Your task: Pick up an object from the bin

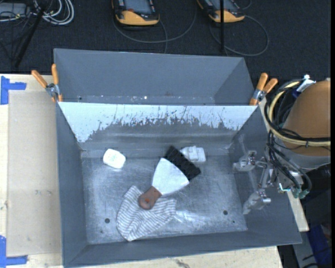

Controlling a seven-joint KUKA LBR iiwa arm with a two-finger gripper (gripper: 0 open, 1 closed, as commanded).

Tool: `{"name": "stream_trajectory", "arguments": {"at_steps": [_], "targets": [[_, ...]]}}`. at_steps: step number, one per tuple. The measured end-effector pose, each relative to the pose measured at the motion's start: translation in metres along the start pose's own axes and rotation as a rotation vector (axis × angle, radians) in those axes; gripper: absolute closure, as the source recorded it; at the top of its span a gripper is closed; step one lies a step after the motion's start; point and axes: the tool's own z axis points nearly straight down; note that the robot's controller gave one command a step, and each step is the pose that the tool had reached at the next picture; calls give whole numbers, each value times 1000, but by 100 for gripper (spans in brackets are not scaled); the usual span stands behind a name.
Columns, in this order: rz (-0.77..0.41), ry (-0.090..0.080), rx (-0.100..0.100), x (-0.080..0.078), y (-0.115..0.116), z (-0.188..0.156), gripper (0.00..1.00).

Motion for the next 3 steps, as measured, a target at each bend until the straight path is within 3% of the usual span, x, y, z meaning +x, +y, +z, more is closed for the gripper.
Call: {"name": "stream_trajectory", "arguments": {"at_steps": [1, 2, 3], "targets": [[-3, -8, 1, -2, 0, -4, 0], [69, -14, 2, -9, 10, 30, 0], [131, 0, 0, -10, 50, 145, 100]]}}
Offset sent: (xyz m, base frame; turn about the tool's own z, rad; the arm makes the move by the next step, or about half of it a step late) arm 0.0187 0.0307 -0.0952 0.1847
